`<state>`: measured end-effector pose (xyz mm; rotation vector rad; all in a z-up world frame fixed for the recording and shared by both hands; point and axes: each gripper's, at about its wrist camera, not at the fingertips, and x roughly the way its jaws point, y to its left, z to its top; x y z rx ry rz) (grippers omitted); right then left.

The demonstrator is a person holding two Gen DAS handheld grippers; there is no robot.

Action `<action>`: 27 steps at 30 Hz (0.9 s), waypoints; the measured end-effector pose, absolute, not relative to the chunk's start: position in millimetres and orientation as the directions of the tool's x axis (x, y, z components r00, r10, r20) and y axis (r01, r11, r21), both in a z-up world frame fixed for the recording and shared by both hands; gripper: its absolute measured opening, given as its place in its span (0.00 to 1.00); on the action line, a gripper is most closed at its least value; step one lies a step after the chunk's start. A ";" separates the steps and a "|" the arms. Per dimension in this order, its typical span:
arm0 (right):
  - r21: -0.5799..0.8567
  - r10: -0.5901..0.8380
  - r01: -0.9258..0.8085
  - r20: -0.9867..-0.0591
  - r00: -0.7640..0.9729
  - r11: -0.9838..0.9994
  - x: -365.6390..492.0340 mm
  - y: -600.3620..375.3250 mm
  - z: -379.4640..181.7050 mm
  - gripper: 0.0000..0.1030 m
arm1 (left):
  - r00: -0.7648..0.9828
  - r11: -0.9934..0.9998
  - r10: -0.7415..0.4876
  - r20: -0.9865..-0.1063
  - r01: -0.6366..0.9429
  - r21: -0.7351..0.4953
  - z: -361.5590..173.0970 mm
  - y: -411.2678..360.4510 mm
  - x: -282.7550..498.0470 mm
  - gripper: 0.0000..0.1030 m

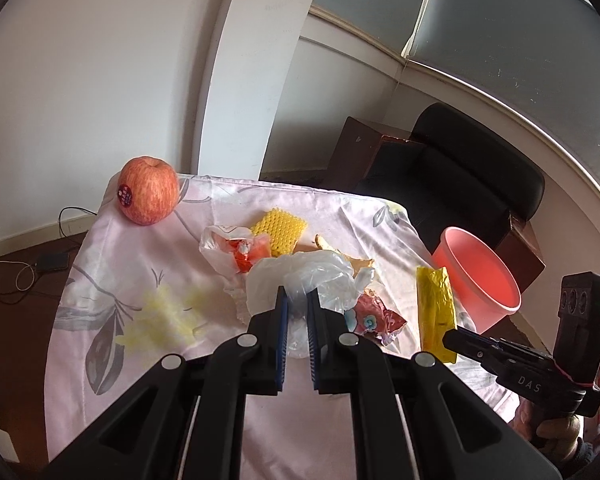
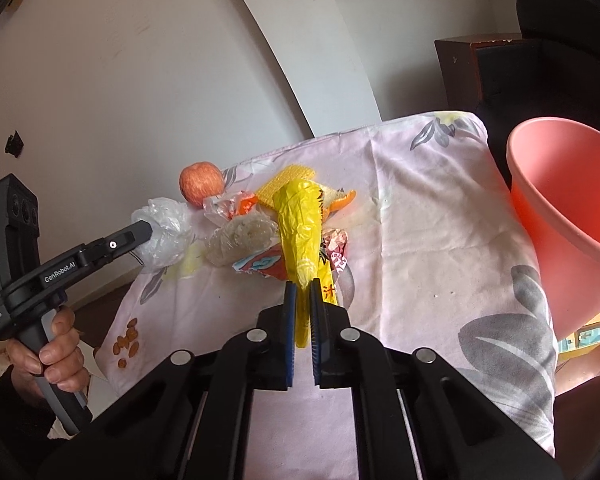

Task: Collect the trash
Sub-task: 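Grasp the yellow plastic bag with the right gripper while the left gripper grasps the clear plastic bag, then carry the yellow bag and clear bag with both grippers over the pink bin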

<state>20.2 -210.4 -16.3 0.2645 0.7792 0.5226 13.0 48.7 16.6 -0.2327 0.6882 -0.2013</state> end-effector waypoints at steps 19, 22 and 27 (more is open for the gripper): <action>0.452 0.440 -0.218 -0.475 0.762 0.865 4.3 -287.6 12.2 0.07 | 0.712 0.920 -0.392 -0.583 0.302 -0.249 41.6 -50.0 39.7 0.08; 0.462 0.417 -0.191 -0.458 0.785 0.866 3.2 -303.5 14.8 0.07 | 0.703 0.910 -0.415 -0.578 0.336 -0.245 46.7 -69.9 44.7 0.08; 0.473 0.374 -0.144 -0.437 0.818 0.869 6.7 -330.6 16.8 0.07 | 0.688 0.891 -0.451 -0.569 0.388 -0.238 53.2 -101.3 50.4 0.08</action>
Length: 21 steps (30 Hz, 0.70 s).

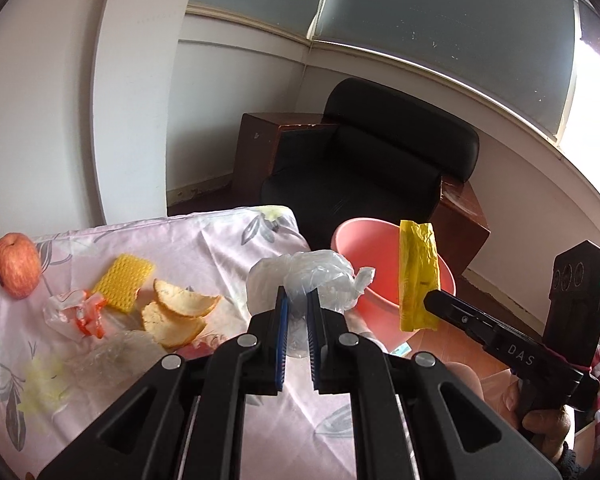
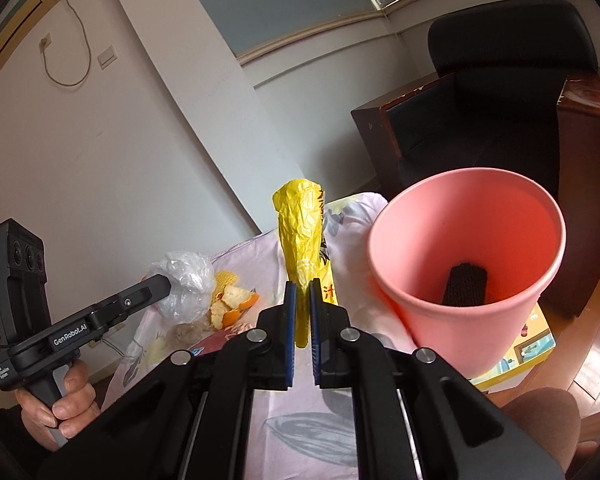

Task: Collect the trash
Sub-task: 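Carry the yellow bag and clear bag with both grippers over the pink bin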

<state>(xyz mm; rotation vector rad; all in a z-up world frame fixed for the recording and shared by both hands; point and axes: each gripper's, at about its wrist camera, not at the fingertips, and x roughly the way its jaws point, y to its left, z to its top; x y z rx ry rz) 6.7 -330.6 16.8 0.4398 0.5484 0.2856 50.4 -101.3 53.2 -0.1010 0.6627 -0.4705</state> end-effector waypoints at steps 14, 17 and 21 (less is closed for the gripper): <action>0.464 0.212 0.016 -0.434 0.875 0.885 35.7 -396.7 17.9 0.07 | 0.640 0.814 -0.564 -0.522 0.537 -0.222 69.2 -185.6 72.1 0.08; 0.461 0.182 0.050 -0.444 0.877 0.886 42.2 -407.4 14.3 0.07 | 0.624 0.802 -0.578 -0.526 0.554 -0.223 66.3 -201.6 80.1 0.08; 0.450 0.150 0.088 -0.467 0.872 0.889 49.0 -418.0 5.6 0.07 | 0.603 0.795 -0.584 -0.543 0.562 -0.230 57.3 -220.9 92.2 0.08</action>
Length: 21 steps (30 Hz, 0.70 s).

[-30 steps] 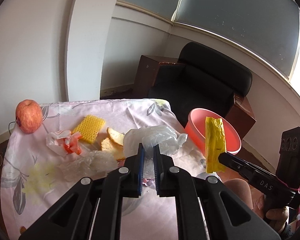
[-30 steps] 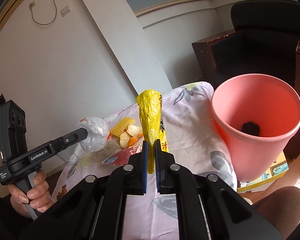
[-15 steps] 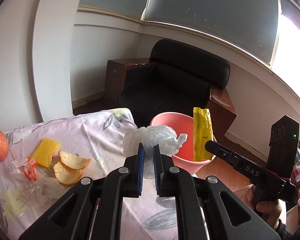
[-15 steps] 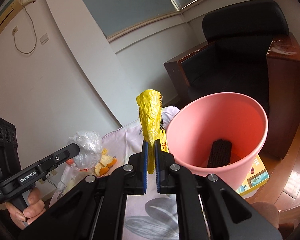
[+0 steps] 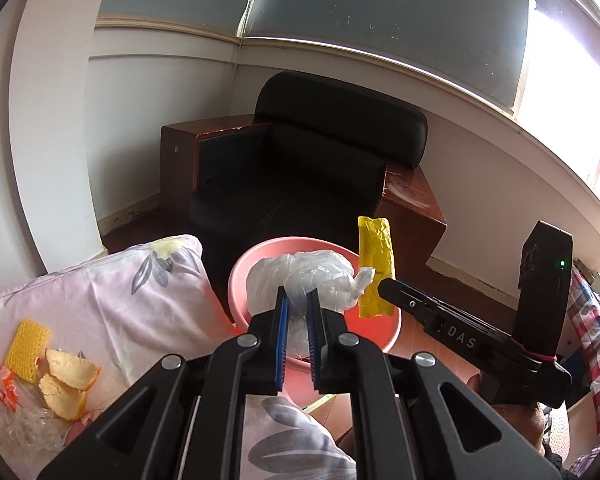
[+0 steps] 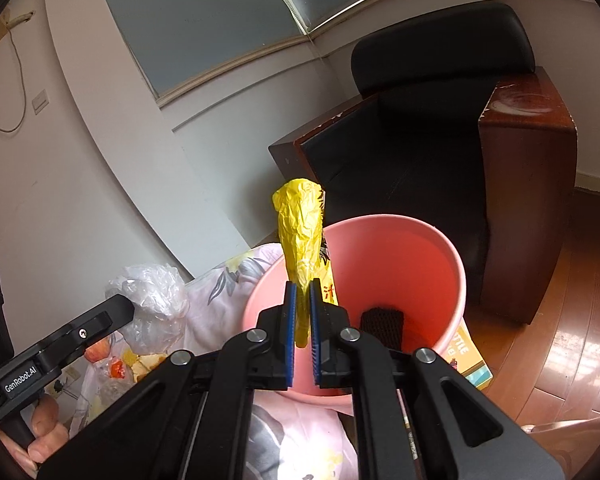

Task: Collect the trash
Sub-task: 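Carry the yellow bag and clear bag with both grippers over the pink bin, then open both grippers to drop the bags into the pink bin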

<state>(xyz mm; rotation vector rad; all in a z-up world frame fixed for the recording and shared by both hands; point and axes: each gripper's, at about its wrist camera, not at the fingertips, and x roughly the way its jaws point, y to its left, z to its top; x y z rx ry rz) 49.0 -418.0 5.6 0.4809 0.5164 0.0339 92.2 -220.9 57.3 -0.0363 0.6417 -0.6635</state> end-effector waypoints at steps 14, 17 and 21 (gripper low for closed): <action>0.452 0.141 0.146 -0.543 0.828 0.880 66.0 -436.5 -28.3 0.07 | 0.538 0.797 -0.553 -0.636 0.565 -0.215 10.7 -272.2 130.9 0.08; 0.452 0.136 0.159 -0.553 0.822 0.878 70.6 -438.2 -33.8 0.07 | 0.533 0.806 -0.538 -0.653 0.551 -0.215 1.1 -276.2 139.3 0.08; 0.462 0.132 0.177 -0.561 0.817 0.869 75.9 -439.7 -40.3 0.07 | 0.529 0.818 -0.518 -0.672 0.536 -0.208 -8.5 -279.4 146.8 0.10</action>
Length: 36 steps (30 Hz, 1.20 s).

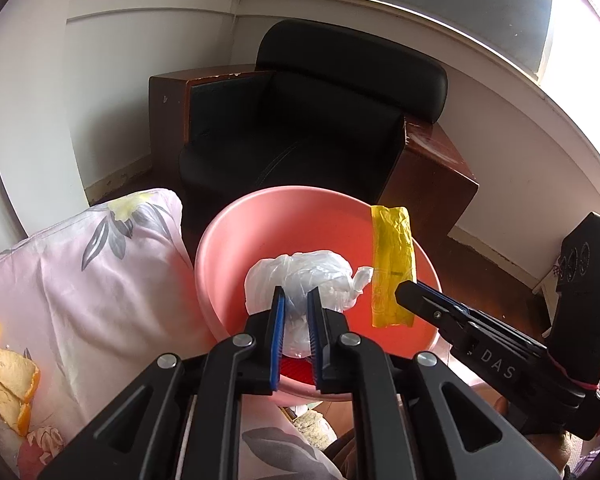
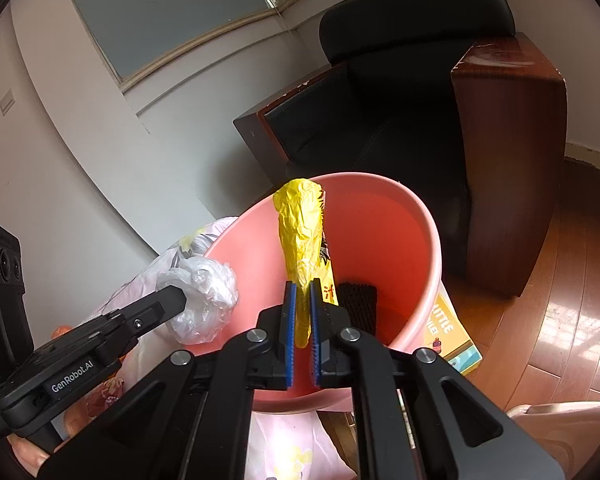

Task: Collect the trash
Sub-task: 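Open both grippers to drop the bags into the pink bin, then move both open grippers back over the remaining trash on the table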

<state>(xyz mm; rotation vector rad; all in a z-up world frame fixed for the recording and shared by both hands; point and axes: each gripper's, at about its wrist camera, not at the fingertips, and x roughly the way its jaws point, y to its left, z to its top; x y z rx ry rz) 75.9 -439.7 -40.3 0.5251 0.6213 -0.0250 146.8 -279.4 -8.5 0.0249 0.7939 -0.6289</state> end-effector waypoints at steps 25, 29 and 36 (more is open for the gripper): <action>0.434 0.134 0.131 -0.528 0.838 0.891 63.3 -414.4 -27.1 0.28 | 0.568 0.831 -0.527 -0.633 0.500 -0.243 12.9 -243.0 128.5 0.37; 0.441 0.164 0.098 -0.519 0.839 0.892 55.7 -404.8 -22.2 0.28 | 0.579 0.833 -0.526 -0.623 0.499 -0.239 19.0 -233.7 119.2 0.38; 0.440 0.236 0.015 -0.510 0.827 0.898 44.6 -372.8 -15.7 0.28 | 0.595 0.846 -0.512 -0.619 0.476 -0.242 26.2 -207.9 107.2 0.39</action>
